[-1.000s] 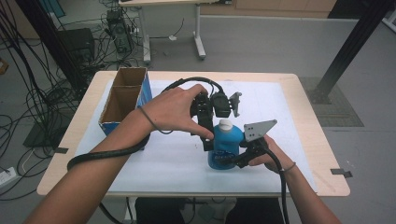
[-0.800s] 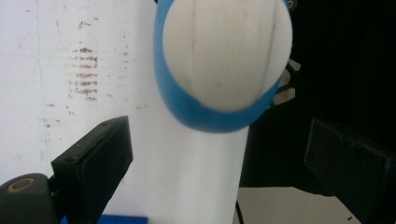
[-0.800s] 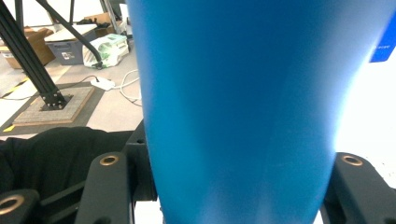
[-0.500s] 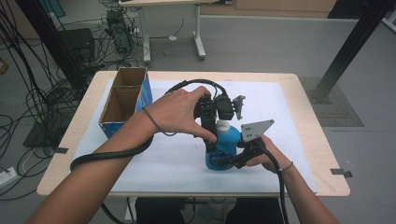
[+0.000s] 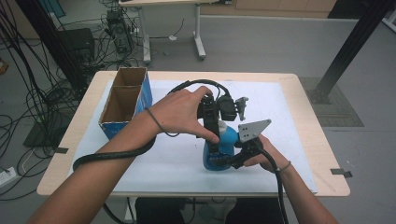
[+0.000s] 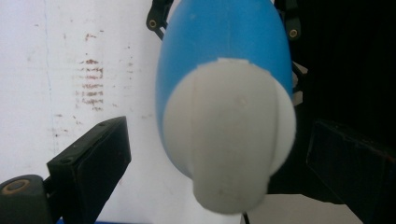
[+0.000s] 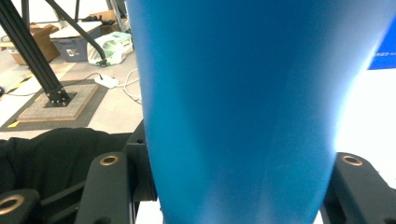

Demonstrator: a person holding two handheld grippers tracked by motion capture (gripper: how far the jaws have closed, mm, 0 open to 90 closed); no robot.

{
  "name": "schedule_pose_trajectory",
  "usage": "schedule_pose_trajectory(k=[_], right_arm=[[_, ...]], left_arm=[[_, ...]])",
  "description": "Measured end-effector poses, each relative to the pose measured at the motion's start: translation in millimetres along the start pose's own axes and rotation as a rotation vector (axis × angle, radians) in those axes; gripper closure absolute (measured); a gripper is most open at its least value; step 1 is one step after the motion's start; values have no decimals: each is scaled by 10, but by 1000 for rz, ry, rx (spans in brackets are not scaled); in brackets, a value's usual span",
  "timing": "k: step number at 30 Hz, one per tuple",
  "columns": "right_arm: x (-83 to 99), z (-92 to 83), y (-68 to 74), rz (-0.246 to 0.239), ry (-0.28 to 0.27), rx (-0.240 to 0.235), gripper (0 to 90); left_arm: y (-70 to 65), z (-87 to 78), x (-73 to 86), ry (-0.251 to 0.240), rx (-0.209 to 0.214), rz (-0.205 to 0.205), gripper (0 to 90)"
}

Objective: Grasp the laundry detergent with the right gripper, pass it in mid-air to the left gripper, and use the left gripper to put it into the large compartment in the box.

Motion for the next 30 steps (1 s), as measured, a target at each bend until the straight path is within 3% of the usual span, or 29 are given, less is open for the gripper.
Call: schedule_pose_trajectory(k=[30], right_arm=[[-71, 74, 1, -2, 14, -6, 416]], left_arm=[[-70, 112, -178, 62, 12, 31, 77]])
Point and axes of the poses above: each handheld gripper's, and its own axes: z roughly forward along the jaws, x roughly out of its underside, y roughly to its left, the point moved 2 cm from there along z, roughly forward along the jaws, and after that the axes turned 1 degree about -z, right-handed, at the moved point
